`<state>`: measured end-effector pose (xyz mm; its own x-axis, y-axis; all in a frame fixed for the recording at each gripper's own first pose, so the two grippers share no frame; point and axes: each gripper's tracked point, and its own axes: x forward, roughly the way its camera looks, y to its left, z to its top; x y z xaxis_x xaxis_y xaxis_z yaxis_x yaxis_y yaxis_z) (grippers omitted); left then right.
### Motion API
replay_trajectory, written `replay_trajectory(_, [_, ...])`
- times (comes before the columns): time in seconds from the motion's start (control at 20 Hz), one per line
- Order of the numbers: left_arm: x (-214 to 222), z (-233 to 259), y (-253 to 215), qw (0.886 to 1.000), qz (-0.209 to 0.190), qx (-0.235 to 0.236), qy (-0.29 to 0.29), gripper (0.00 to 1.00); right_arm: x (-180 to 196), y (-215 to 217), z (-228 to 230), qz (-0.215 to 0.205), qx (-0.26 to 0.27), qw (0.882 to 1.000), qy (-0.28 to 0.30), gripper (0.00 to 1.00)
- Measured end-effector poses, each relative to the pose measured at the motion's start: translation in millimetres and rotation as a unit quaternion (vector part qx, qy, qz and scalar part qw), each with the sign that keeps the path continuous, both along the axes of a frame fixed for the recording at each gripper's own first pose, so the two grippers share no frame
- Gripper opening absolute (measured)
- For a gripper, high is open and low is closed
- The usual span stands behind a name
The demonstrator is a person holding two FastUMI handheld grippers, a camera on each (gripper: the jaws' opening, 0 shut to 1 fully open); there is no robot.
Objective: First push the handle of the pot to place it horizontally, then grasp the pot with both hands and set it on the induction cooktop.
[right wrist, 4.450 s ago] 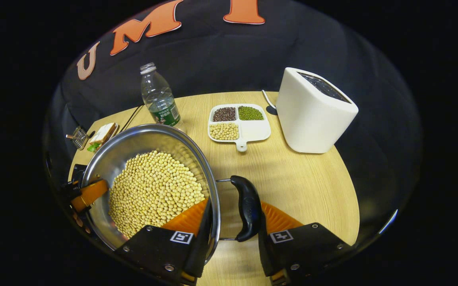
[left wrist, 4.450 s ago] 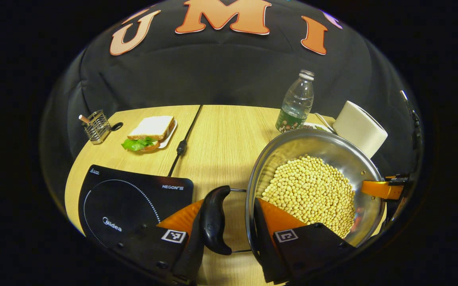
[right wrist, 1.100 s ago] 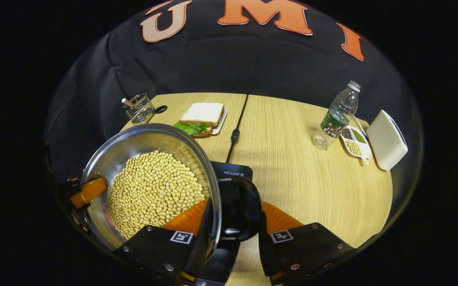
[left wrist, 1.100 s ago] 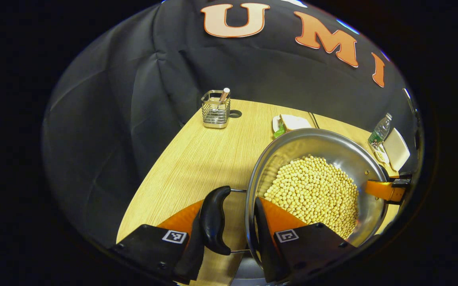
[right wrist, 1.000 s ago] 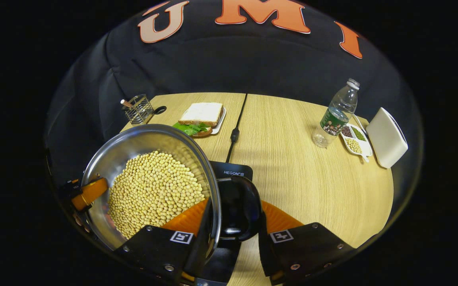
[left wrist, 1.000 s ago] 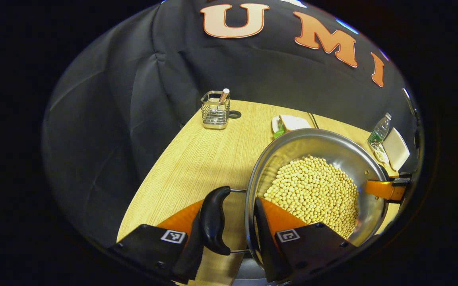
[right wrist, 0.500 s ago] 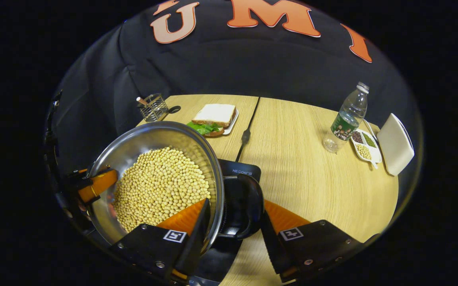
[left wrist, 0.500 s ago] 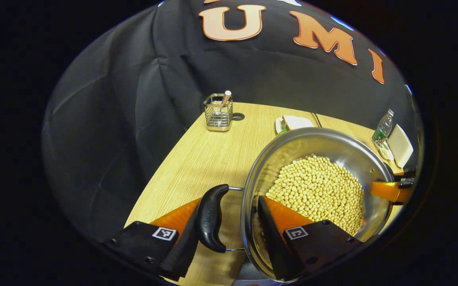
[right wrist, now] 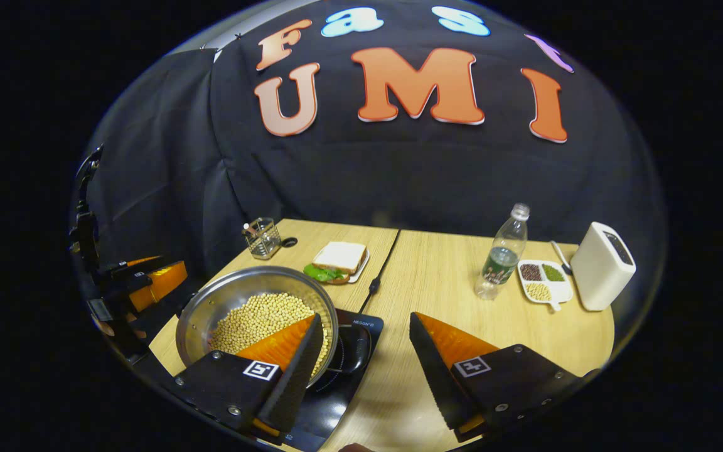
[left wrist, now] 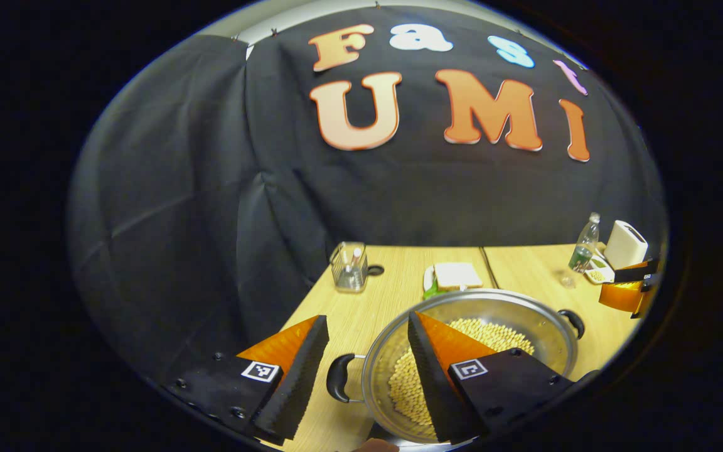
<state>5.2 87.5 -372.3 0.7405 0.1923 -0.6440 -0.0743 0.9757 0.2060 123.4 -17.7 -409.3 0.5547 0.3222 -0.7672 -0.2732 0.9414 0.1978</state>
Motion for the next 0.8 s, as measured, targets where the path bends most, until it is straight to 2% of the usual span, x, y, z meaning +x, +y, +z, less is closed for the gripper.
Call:
replay_trajectory(0.05, [4.5, 18.8, -13.1, 1.0, -0.008, -0.006, -0.024, 0.9, 2.7, -9.9, 20.7, -0.001, 0.0, 1.0, -0.018, 0.87])
replay_trajectory(0.1, [10.7, 37.1, -27.0, 0.999, -0.016, -0.014, -0.048, 0.89, 3.5, -18.2, 37.1, -0.002, 0.001, 0.999, -0.037, 0.88])
replay_trajectory(0.15, [12.5, 56.3, -39.9, 0.997, -0.018, -0.018, -0.07, 0.94, 6.7, -25.4, 53.7, -0.003, 0.005, 0.998, -0.055, 0.88])
replay_trajectory(0.2, [15.6, 77.5, -49.4, 0.995, -0.021, -0.021, -0.095, 0.9, 8.6, -34.6, 68.9, -0.007, 0.007, 0.997, -0.075, 0.89])
replay_trajectory(0.25, [17.6, 99.9, -61.8, 0.992, -0.027, -0.027, -0.117, 0.94, 11.7, -45.8, 85.4, -0.009, 0.006, 0.995, -0.095, 0.9])
replay_trajectory(0.3, [18.4, 119.2, -74.8, 0.99, -0.036, -0.031, -0.131, 0.9, 12.1, -57.5, 96.3, -0.008, 0.003, 0.994, -0.111, 0.91])
replay_trajectory(0.35, [17.2, 131.6, -84.1, 0.989, -0.045, -0.031, -0.14, 0.94, 13.7, -70.9, 110.9, -0.007, -0.001, 0.992, -0.124, 0.92])
replay_trajectory(0.5, [15.8, 176.4, -114.0, 0.982, -0.058, -0.029, -0.177, 0.94, 24.8, -121.2, 152.2, -0.027, -0.021, 0.986, -0.163, 0.94])
replay_trajectory(0.55, [18.7, 193.6, -122.5, 0.98, -0.061, -0.03, -0.187, 0.96, 30.0, -134.4, 164.6, -0.038, -0.027, 0.984, -0.174, 0.99])
replay_trajectory(0.6, [19.8, 207.4, -130.0, 0.979, -0.062, -0.032, -0.192, 0.98, 29.4, -146.8, 174.1, -0.049, -0.03, 0.982, -0.178, 0.94])
replay_trajectory(0.65, [17.3, 214.0, -137.3, 0.978, -0.066, -0.032, -0.194, 1.0, 28.8, -155.7, 183.2, -0.055, -0.027, 0.982, -0.181, 0.94])
replay_trajectory(0.7, [17.3, 220.6, -143.3, 0.977, -0.069, -0.032, -0.198, 0.92, 27.9, -163.8, 194.0, -0.058, -0.024, 0.98, -0.187, 0.94])
replay_trajectory(0.75, [19.1, 228.6, -149.3, 0.976, -0.071, -0.031, -0.205, 1.0, 29.2, -173.0, 204.2, -0.065, -0.022, 0.978, -0.195, 0.94])
replay_trajectory(0.8, [21.1, 238.9, -154.4, 0.974, -0.076, -0.028, -0.213, 1.0, 31.9, -182.4, 214.1, -0.072, -0.023, 0.975, -0.207, 0.94])
